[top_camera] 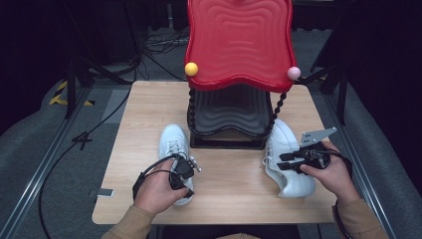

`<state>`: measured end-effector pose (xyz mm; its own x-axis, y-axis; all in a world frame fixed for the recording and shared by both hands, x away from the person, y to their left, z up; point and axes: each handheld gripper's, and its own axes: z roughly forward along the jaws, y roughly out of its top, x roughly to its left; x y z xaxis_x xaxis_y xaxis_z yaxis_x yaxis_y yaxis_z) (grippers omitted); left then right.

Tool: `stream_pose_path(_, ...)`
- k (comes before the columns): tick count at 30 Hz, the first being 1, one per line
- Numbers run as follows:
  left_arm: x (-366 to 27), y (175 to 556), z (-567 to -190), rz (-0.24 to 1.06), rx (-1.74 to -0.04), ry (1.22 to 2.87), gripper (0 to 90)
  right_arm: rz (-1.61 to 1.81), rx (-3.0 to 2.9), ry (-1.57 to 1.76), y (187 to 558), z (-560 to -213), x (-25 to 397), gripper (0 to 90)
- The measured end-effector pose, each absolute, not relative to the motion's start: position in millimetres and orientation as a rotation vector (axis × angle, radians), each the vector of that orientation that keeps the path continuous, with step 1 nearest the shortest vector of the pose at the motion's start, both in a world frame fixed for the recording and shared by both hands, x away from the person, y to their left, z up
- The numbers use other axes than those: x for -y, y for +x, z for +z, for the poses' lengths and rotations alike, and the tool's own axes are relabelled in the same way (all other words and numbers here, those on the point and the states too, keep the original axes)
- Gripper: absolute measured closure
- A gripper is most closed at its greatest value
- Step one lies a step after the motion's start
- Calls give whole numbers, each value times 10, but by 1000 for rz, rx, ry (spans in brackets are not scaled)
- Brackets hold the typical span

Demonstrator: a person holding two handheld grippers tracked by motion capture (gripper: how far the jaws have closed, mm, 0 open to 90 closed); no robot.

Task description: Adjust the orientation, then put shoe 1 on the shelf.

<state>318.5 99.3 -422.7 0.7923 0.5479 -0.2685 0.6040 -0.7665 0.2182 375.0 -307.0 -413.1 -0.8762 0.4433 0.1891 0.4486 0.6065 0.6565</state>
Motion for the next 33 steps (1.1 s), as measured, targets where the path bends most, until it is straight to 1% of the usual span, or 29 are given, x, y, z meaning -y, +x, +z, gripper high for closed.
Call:
stream_pose_path(7, -1038, 3167, -4100, -269, -900, 2633, 731, -1162, 2812, -797, 3733, -4111, 3106, 618)
stream_pose_path(10, -1075, 3168, -3991, -260, -903, 2603, 733, -1185, 2816, -794, 3702, -4079, 3126, 620)
stream_pose_path(14, -1133, 3172, -3904, -226, -923, 2600, 749, -1205, 2814, -806, 3683, -4052, 3154, 620)
stream_pose_path(15, -1179, 3185, -3881, -239, -930, 2582, 767, -1211, 2813, -815, 3672, -4042, 3174, 620)
stream_pose_path(20, -1265, 3194, -3793, -225, -963, 2553, 766, -1213, 2813, -823, 3657, -4039, 3193, 620)
stream_pose_path(26, -1358, 3238, -3548, -147, -985, 2540, 764, -1212, 2813, -843, 3642, -4038, 3235, 620)
stream_pose_path(33, -1413, 3307, -3268, -116, -981, 2506, 761, -1226, 2814, -843, 3629, -4005, 3248, 620)
